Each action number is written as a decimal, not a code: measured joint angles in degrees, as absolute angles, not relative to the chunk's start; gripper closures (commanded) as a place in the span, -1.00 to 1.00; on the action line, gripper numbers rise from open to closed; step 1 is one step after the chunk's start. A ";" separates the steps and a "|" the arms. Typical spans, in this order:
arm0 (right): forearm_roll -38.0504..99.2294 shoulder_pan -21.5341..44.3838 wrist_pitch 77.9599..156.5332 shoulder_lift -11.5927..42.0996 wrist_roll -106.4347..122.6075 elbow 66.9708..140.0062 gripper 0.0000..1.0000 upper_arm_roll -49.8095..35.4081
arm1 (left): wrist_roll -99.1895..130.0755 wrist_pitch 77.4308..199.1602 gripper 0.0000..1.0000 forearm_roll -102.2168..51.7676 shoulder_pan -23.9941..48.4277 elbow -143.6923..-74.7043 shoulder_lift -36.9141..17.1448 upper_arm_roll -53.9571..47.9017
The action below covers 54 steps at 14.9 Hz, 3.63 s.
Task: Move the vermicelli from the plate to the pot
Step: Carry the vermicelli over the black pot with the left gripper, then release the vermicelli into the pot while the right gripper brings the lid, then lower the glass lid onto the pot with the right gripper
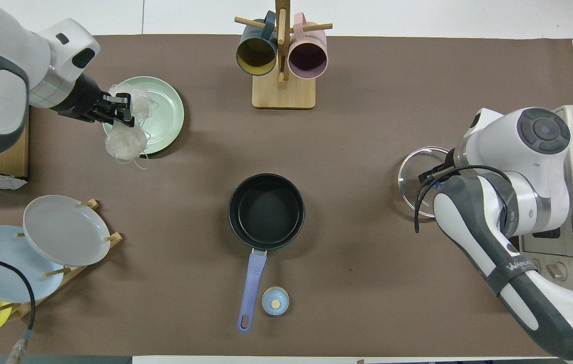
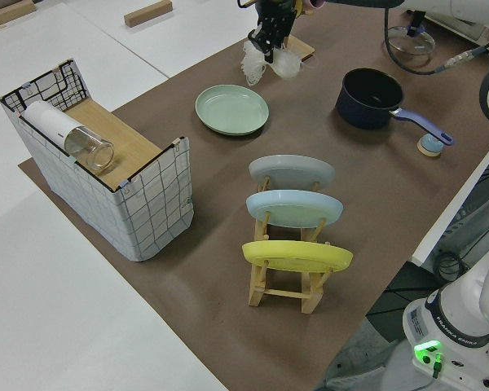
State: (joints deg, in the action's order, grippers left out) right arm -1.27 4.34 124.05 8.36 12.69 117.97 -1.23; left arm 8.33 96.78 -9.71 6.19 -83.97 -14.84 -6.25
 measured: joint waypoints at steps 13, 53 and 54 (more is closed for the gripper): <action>-1.26 6.23 103.35 8.08 10.62 101.58 1.00 -4.23 | 33.63 117.90 1.00 -10.94 36.30 -114.48 -4.49 -7.50; -5.75 37.15 111.48 22.41 -34.62 88.35 1.00 -6.02 | 2.87 92.15 -1.00 -1.67 5.37 -100.74 5.92 -4.82; -4.96 37.06 111.48 22.40 -34.70 88.18 1.00 -5.99 | 2.88 92.14 -1.00 -1.45 5.05 -99.99 5.92 -4.82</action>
State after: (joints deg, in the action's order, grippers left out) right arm -4.96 37.06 111.48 22.40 -34.70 88.18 -5.99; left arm 2.88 92.14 -1.45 5.05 -99.99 5.92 -4.82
